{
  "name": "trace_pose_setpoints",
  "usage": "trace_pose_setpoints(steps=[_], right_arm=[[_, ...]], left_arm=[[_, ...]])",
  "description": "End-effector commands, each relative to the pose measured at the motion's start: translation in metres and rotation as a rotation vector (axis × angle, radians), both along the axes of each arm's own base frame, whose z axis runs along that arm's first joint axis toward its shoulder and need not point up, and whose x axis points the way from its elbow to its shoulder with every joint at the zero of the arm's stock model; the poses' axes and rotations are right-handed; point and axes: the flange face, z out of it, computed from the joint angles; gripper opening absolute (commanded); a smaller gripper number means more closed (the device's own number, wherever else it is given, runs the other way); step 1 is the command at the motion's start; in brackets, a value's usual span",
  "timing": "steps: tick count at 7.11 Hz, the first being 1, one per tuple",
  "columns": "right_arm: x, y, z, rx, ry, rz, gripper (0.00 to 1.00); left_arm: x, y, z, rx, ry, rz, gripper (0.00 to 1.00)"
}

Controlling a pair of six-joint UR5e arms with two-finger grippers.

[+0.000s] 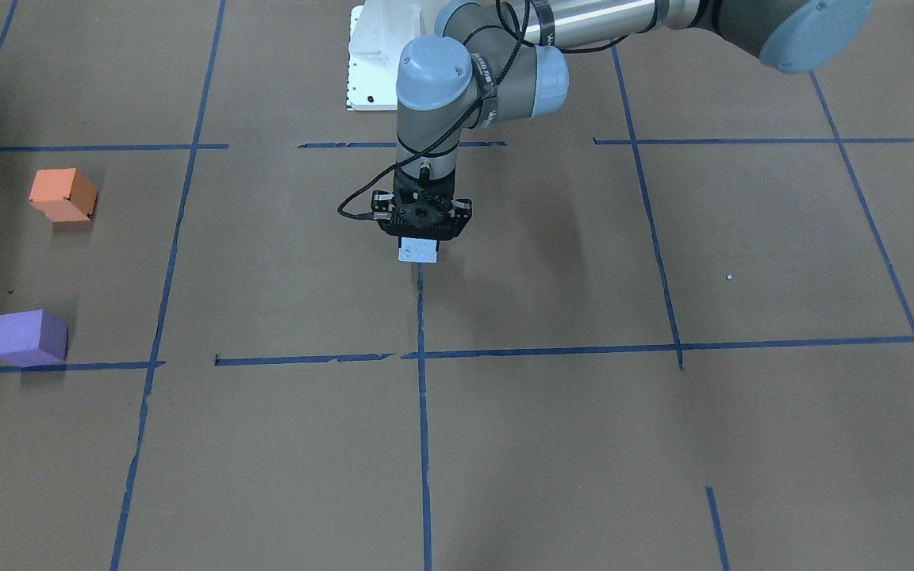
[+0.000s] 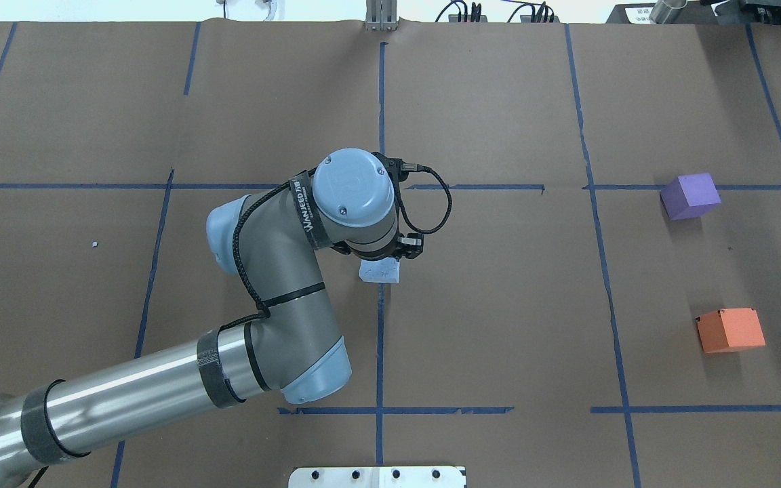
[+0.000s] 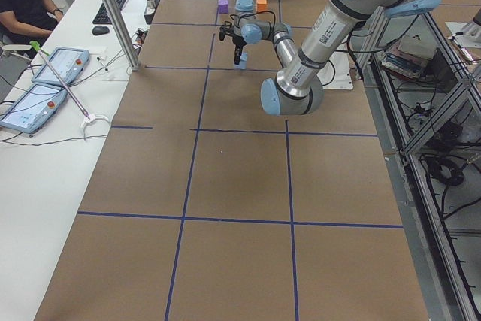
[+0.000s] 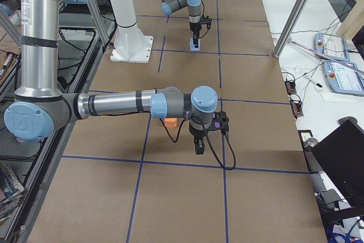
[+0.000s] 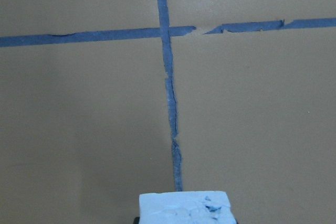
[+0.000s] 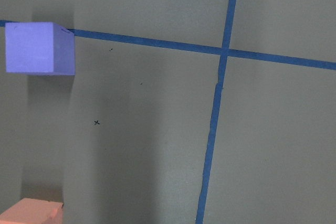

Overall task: Place blue block between orange and purple blocks
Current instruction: 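Carry the light blue cube to the table center and release it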

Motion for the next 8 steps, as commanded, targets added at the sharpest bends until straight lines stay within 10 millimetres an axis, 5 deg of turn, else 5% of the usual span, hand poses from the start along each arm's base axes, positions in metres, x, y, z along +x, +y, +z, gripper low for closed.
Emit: trace_pose_setpoints(steps=[1, 3, 5, 8], right_arm=[[-0.002, 0.000, 0.002, -0.004, 0.001, -0.005, 1.00], [-0.009, -0.001, -0.011, 0.017, -0.020, -0.015, 1.00], [-0.019, -0.001, -0.042, 0.058, -0.066, -0.025, 1.00], [-0.072, -0.004, -0.081, 0.000, -0.118, 0.005, 1.00]], left_arm=[[0.015, -0.004, 0.014, -0.008, -0.019, 0.002, 0.36], [0.029, -0.004, 0.026, 0.003, 0.004, 0.009, 0.53], [0.017, -0.001, 0.005, 0.019, 0.050, -0.001, 1.00], [-0.017, -0.001, -0.015, 0.057, 0.098, -0.084, 1.00]])
